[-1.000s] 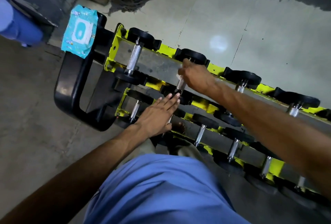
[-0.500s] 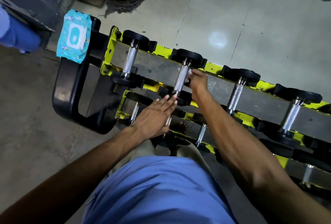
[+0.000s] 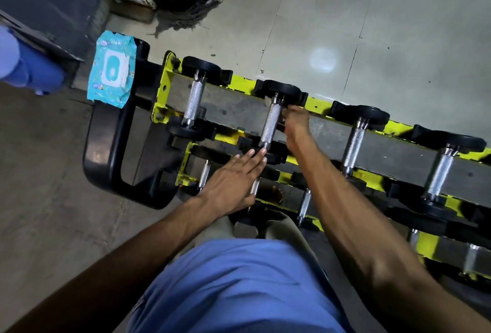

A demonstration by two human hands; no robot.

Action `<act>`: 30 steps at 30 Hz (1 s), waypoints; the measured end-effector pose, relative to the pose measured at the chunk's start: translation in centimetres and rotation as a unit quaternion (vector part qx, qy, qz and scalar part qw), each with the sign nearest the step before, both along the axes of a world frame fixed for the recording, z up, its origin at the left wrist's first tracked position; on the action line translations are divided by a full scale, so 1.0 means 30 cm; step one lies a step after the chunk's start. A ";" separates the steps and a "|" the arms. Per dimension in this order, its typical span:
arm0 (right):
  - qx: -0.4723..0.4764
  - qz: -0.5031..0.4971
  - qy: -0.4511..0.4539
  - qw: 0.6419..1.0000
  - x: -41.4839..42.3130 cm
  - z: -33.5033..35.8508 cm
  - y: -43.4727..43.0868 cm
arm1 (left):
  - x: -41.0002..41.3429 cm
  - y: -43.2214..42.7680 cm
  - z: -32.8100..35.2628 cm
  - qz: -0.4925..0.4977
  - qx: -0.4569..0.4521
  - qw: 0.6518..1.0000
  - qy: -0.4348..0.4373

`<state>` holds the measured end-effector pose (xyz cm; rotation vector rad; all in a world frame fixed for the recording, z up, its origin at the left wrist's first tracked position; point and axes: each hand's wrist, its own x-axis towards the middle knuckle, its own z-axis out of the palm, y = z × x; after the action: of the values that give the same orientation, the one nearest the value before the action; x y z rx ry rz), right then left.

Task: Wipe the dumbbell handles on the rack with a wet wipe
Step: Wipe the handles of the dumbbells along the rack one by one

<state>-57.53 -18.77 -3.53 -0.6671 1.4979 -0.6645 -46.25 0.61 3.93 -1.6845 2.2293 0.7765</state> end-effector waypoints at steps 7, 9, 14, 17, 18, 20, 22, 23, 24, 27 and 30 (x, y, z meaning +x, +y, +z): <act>-0.341 0.150 0.288 0.882 -0.037 0.032 0.164 | -0.001 -0.003 -0.019 0.004 -0.004 1.000 -0.002; -0.437 0.272 0.350 0.783 -0.055 0.033 0.158 | 0.001 0.001 -0.015 0.003 0.000 1.000 0.004; -0.497 0.459 0.451 0.582 -0.106 0.046 0.040 | -0.011 0.002 -0.016 0.005 -0.010 1.000 -0.006; -0.472 0.608 0.415 0.485 -0.098 0.077 0.048 | -0.031 0.005 -0.024 0.016 -0.009 1.000 -0.009; -0.469 0.666 0.386 0.433 -0.087 0.100 0.051 | -0.036 0.006 -0.025 0.022 -0.010 1.000 -0.007; -0.468 0.720 0.376 0.347 -0.057 0.156 0.023 | -0.042 0.009 -0.027 0.032 -0.012 0.999 -0.002; -0.459 0.691 0.445 0.337 -0.028 0.201 -0.036 | -0.047 0.011 -0.028 0.038 -0.013 0.999 -0.007; -0.453 0.665 0.480 0.349 -0.016 0.224 -0.055 | -0.052 0.011 -0.026 0.039 -0.013 0.999 -0.010; -0.434 0.656 0.509 0.350 -0.006 0.242 -0.061 | -0.059 0.009 -0.026 0.039 -0.015 0.999 -0.015; -0.368 0.702 0.533 0.296 0.054 0.267 -0.023 | -0.091 0.009 -0.027 0.038 -0.034 0.998 -0.022; -0.232 0.770 0.486 0.342 0.133 0.295 0.013 | -0.128 0.016 -0.030 0.038 -0.037 0.998 -0.039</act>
<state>-53.53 -18.39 5.31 -2.7112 0.7295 1.1483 -50.07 1.09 3.04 -1.8107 2.1783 0.6419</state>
